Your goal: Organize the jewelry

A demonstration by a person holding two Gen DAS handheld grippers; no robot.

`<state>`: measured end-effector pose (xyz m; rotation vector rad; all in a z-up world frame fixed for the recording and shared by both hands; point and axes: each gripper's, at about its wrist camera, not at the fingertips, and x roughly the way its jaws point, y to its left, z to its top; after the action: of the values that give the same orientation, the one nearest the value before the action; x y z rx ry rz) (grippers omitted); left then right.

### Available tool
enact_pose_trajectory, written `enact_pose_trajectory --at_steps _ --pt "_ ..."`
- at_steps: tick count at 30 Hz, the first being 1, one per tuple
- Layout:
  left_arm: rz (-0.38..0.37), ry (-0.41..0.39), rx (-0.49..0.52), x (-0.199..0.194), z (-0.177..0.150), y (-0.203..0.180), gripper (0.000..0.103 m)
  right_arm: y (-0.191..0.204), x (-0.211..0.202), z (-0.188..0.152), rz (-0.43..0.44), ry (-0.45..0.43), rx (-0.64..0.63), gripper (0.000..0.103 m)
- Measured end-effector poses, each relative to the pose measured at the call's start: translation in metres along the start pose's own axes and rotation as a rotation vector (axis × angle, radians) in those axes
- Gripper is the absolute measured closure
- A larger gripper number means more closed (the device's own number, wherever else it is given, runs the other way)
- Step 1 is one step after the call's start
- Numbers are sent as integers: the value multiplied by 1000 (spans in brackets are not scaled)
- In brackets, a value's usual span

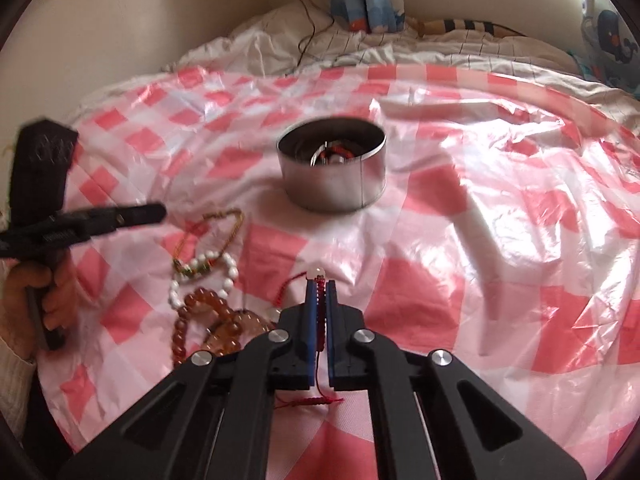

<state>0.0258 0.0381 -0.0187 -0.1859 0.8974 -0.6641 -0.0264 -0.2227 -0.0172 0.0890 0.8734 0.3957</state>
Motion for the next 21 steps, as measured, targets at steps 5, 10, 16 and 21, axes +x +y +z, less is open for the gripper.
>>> enact_pose_trajectory --at_steps 5,10,16,21 --pt "79 55 -16 17 -4 10 103 -12 -21 7 61 -85 70 99" --pt "124 106 16 36 -11 7 102 -14 -28 12 107 -110 101 99" --pt "130 68 116 28 -11 -15 103 -14 -36 14 159 -144 125 99" --pt "68 -32 128 -4 2 -31 103 -19 -53 21 235 -225 168 99"
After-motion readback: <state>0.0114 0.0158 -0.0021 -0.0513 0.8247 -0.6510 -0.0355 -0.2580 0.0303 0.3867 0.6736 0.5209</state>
